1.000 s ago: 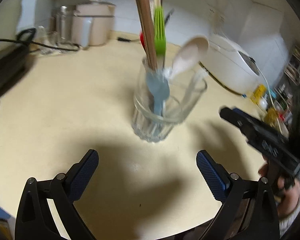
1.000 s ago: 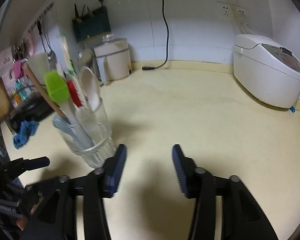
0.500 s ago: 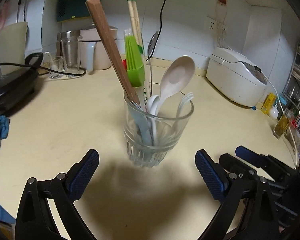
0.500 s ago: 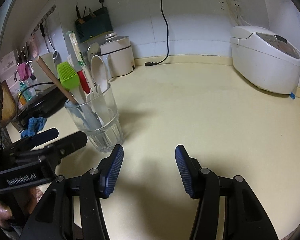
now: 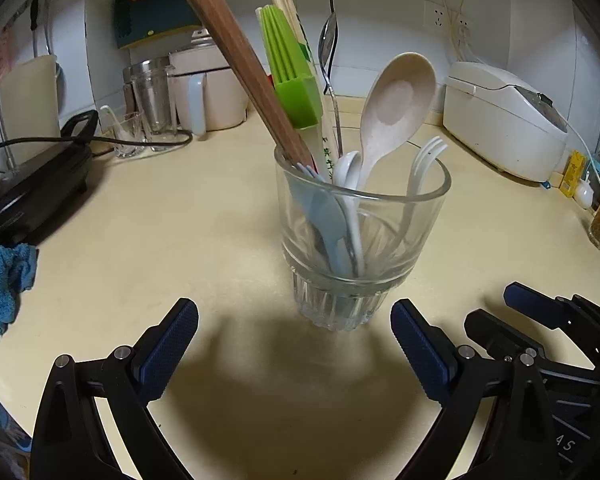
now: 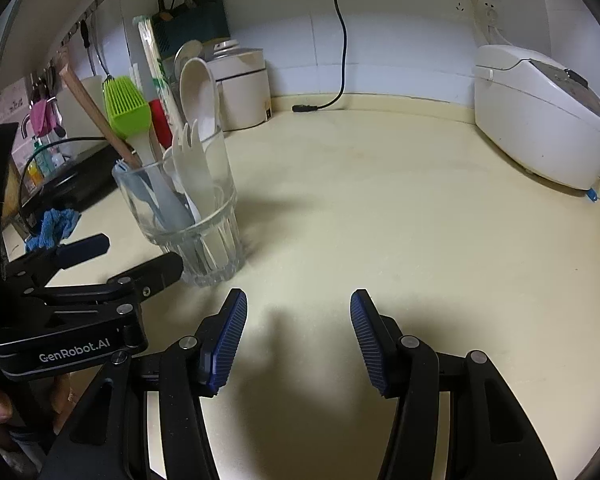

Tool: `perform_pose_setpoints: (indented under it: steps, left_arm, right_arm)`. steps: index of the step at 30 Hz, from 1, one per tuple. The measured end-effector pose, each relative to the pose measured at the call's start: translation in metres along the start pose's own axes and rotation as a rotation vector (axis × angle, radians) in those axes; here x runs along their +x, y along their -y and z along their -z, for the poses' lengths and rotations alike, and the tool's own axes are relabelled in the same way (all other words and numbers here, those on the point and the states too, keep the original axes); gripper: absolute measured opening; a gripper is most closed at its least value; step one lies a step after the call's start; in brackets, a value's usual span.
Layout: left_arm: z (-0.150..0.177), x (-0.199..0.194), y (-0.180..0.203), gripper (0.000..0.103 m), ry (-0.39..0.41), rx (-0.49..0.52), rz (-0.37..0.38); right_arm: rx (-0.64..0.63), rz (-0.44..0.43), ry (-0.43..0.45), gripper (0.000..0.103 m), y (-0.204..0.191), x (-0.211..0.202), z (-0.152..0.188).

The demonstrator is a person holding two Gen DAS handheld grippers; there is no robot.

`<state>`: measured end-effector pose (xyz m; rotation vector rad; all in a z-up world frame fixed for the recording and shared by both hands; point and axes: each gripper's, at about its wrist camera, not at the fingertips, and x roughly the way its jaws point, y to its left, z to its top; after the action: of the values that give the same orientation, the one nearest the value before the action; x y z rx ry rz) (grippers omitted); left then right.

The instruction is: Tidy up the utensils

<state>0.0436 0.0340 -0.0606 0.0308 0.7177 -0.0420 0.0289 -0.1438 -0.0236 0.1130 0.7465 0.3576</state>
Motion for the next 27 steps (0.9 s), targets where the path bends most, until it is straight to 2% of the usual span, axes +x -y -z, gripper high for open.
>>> perform_pose_setpoints:
  steps: [13, 27]
  left_arm:
    - [0.0022, -0.0017, -0.0011, 0.098, -0.012, -0.023, 0.027]
    - [0.0038, -0.0009, 0.0000, 0.099, -0.025, -0.014, 0.018]
  right_arm:
    - [-0.005, -0.001, 0.004, 0.055, -0.0014, -0.0014, -0.0008]
    - [-0.006, -0.008, 0.011, 0.055, -0.0031, -0.0059, -0.0016]
